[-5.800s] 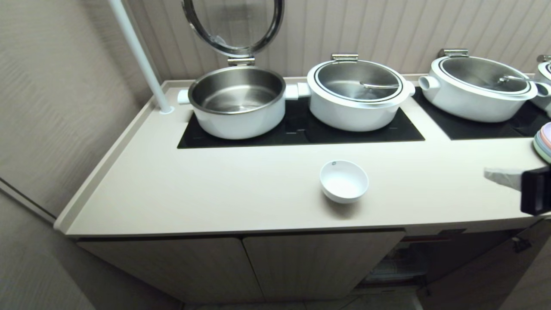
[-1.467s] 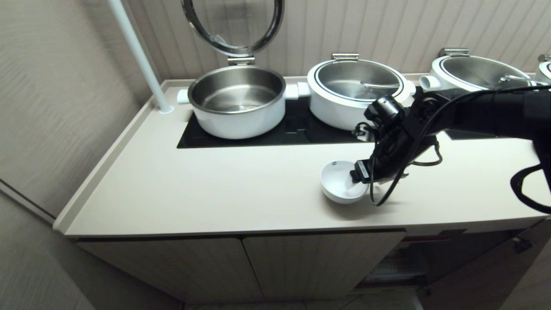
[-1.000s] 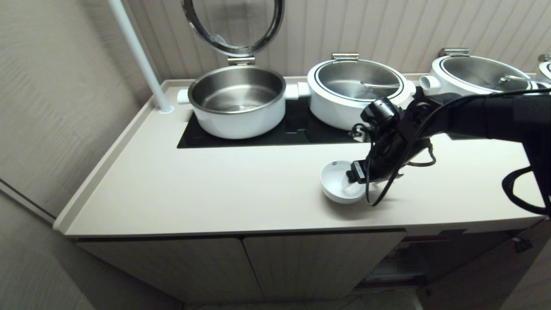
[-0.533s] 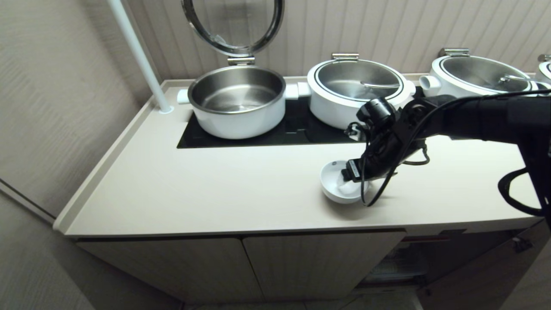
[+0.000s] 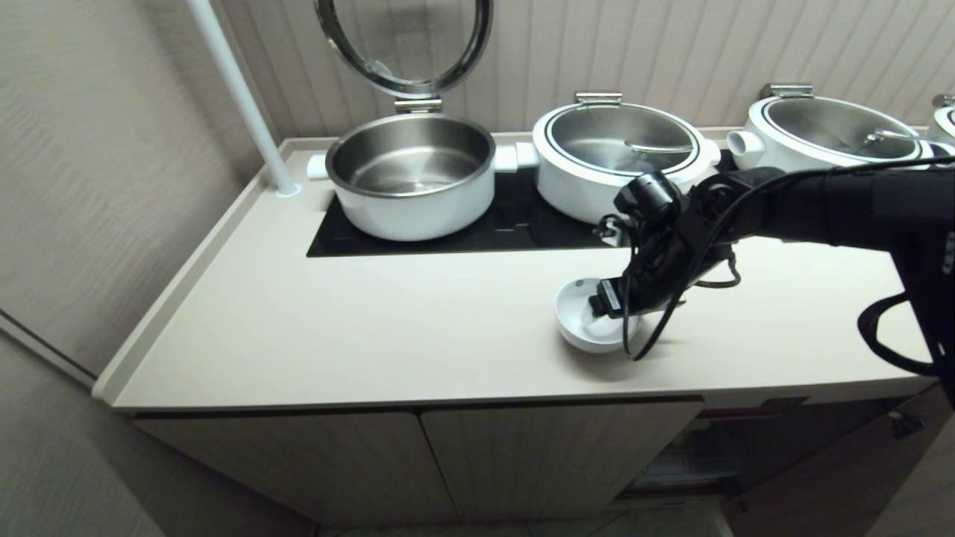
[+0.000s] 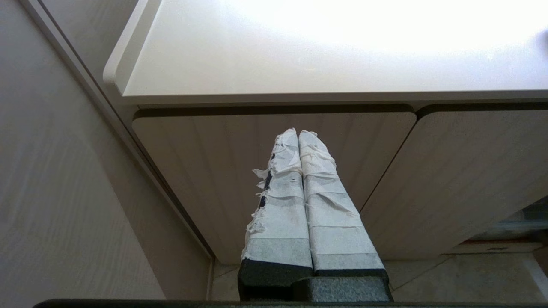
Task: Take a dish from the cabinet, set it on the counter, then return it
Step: Pick up the bowl from the table
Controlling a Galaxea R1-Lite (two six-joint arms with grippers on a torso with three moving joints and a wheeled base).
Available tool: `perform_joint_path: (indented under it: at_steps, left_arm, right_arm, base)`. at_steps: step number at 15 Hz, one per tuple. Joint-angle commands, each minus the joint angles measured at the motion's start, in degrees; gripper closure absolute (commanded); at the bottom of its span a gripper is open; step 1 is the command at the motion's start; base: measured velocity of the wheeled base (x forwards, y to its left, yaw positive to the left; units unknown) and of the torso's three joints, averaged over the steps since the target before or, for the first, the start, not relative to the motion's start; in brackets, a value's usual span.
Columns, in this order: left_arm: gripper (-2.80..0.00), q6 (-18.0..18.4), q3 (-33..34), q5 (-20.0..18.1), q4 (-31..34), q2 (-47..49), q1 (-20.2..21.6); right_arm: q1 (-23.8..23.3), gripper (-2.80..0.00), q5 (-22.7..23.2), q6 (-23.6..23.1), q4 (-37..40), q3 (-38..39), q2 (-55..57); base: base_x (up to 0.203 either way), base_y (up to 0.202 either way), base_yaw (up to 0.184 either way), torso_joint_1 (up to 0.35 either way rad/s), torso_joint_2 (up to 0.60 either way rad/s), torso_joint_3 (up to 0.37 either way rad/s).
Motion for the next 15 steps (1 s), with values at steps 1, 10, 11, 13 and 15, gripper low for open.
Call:
perform_joint_path:
  at_steps: [1, 10, 11, 13, 15]
  left_arm:
    - [0.0, -0.03, 0.0, 0.01, -0.04, -0.02, 0.0]
    - [0.0, -0.03, 0.0, 0.01, -0.04, -0.02, 0.0]
    - [0.0, -0.03, 0.0, 0.01, -0.04, -0.02, 0.0]
    - [0.0, -0.03, 0.0, 0.01, -0.04, -0.02, 0.0]
    - [0.0, -0.03, 0.0, 0.01, -0.04, -0.02, 0.0]
  right_arm:
    - [0.02, -2.8, -0.01, 0.02, 0.22, 0.0, -0.01]
    - [0.02, 0.0, -0.1, 0.11, 0.13, 0.0, 0.34]
    - [0.02, 0.0, -0.1, 0.02, 0.1, 0.0, 0.34]
    - [0.02, 0.0, -0.1, 0.02, 0.13, 0.0, 0.34]
    - [0.02, 0.0, -0.1, 0.02, 0.13, 0.0, 0.34]
  base:
    - [0.0, 0.0, 0.0, 0.0, 0.0, 0.0]
    - [0.0, 0.0, 0.0, 0.0, 0.0, 0.0]
    - [0.0, 0.0, 0.0, 0.0, 0.0, 0.0]
    - [0.0, 0.0, 0.0, 0.0, 0.0, 0.0]
    - [0.0, 0.0, 0.0, 0.0, 0.0, 0.0]
